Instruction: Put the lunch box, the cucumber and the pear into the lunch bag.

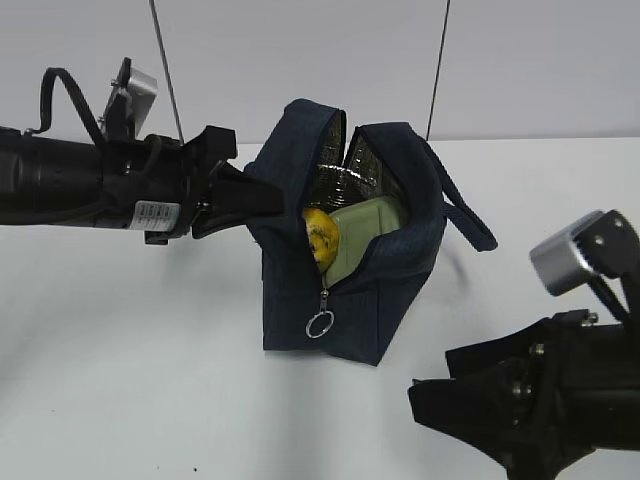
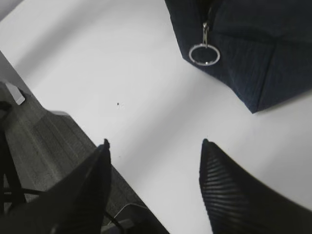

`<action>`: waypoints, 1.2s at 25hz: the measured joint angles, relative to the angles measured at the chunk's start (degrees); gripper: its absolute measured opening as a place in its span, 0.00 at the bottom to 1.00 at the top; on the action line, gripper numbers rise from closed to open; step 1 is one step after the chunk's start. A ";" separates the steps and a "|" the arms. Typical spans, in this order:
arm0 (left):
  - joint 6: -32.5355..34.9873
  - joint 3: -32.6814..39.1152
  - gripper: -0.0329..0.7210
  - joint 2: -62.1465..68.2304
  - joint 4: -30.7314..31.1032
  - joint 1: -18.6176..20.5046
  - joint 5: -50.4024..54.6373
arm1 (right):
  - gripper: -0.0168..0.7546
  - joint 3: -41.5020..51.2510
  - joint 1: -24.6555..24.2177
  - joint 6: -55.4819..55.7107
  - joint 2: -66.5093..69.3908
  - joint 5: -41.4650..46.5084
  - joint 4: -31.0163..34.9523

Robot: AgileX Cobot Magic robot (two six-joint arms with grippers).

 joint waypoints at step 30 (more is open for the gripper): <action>13.85 -0.07 0.49 -0.81 16.65 0.00 2.26 | 0.60 -7.69 0.00 -35.88 23.31 7.11 11.57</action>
